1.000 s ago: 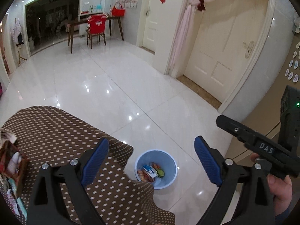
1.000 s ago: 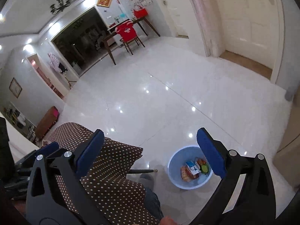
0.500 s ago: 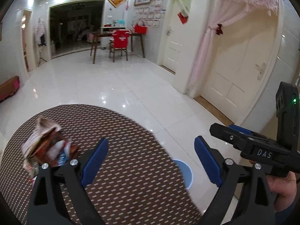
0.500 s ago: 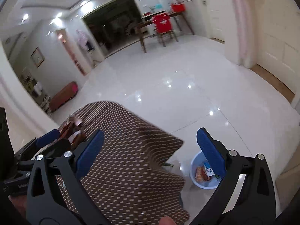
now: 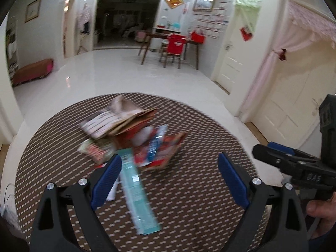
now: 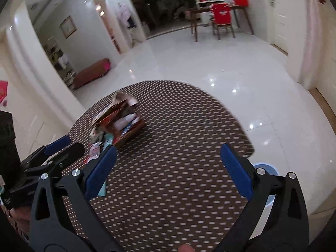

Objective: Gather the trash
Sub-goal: 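Move both open tools back over the remaining trash on the table, then grasp the red-white wrapper with the left tool while the right tool grasps the teal tube package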

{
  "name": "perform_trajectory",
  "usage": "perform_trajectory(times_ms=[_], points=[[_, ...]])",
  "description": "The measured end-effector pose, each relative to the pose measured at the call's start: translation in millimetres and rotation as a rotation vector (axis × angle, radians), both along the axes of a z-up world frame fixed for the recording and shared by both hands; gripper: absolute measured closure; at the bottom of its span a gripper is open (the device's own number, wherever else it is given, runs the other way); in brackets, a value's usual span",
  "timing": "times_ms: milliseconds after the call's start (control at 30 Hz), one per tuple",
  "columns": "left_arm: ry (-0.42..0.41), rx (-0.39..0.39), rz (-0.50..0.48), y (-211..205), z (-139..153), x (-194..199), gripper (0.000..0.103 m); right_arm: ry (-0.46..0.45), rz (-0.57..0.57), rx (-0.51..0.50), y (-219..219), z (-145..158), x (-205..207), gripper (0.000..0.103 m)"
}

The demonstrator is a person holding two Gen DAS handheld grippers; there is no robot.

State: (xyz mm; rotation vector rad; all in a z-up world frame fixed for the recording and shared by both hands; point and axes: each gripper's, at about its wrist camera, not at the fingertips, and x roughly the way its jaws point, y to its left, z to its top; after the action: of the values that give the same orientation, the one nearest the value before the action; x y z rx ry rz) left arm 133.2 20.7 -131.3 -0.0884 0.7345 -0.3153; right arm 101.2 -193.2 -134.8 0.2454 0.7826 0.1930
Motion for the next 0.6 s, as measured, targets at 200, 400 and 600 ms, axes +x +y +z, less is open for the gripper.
perform_trajectory(times_ms=[200, 400, 600], points=[[0.048, 0.054, 0.072, 40, -25, 6, 0.012, 0.024, 0.076, -0.028, 46, -11, 5, 0.006], [0.116, 0.111, 0.095, 56, -55, 18, 0.013, 0.054, 0.129, -0.058, 78, -19, 14, 0.006], [0.173, 0.144, 0.086, 59, -76, 43, 0.027, 0.082, 0.14, -0.072, 85, -31, 17, 0.006]])
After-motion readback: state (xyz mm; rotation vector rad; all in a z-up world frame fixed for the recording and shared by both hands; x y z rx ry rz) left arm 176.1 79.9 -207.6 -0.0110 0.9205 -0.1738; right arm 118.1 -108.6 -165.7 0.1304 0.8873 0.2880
